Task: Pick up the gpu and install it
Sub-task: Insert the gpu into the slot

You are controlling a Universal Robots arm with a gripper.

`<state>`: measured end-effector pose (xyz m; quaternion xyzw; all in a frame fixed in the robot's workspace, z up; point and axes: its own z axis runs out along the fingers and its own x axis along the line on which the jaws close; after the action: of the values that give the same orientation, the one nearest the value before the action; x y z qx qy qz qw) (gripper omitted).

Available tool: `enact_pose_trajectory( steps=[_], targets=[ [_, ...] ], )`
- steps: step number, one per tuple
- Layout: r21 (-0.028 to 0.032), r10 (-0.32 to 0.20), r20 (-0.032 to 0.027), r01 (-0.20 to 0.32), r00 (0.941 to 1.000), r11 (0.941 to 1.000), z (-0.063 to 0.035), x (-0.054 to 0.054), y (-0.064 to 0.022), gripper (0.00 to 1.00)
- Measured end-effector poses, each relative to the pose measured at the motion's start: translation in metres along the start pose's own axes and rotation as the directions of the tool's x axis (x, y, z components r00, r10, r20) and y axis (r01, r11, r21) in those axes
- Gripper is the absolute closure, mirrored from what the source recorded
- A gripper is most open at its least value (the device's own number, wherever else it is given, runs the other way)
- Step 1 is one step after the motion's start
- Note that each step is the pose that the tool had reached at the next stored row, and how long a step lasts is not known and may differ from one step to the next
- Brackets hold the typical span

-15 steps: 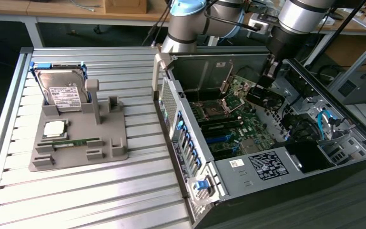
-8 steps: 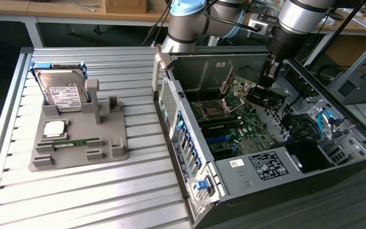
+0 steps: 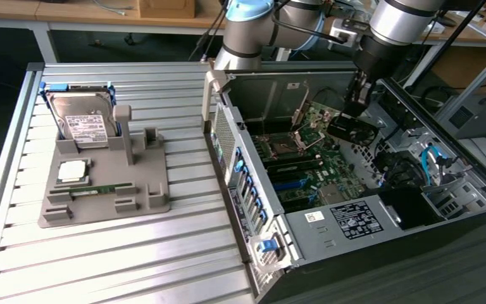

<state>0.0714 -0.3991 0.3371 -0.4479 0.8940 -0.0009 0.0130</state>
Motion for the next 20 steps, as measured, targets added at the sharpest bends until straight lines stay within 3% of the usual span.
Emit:
enact_pose_trajectory(
  steps=[20],
  targets=[
    [0.0013,-0.119,-0.0042,0.119,0.9929,0.9929,0.0002,0.0000,0.0000,0.73]
  ],
)
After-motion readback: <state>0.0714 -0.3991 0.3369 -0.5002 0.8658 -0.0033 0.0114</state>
